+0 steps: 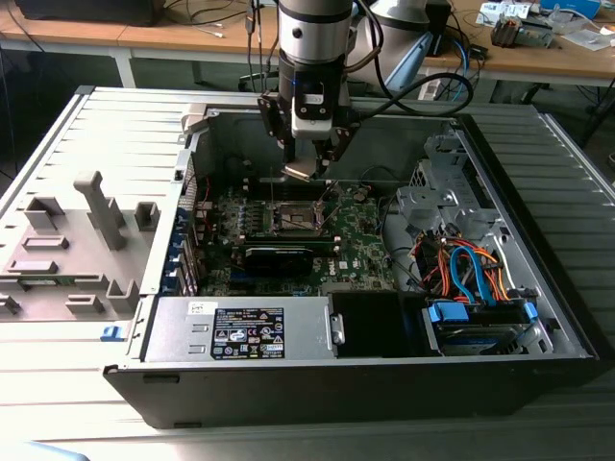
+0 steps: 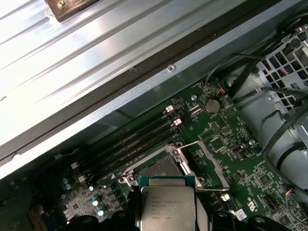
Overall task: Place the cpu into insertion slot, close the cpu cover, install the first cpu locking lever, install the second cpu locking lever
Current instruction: 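Place the cpu into insertion slot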
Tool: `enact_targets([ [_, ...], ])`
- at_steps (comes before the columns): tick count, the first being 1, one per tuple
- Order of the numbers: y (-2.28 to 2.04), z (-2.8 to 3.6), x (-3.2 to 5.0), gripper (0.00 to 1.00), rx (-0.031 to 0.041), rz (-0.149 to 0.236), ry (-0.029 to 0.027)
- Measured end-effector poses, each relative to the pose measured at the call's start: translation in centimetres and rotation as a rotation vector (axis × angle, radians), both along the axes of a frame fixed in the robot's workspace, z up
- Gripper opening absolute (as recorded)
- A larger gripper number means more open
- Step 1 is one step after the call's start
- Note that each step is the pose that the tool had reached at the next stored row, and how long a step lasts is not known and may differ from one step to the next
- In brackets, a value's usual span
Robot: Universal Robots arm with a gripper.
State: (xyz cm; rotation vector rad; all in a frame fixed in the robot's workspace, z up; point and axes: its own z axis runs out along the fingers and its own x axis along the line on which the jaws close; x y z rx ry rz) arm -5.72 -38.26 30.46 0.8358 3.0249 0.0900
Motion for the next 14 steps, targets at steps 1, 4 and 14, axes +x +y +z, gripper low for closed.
enact_targets([
  [1,0.0,-0.01,0.0,0.55,-0.0002,-0.002,0.0],
  [4,0.0,-0.02,0.0,0.55,-0.0013,-0.008,-0.0001],
  [14,0.0,-0.09,0.0,0.55,-0.0025,-0.04,0.0],
])
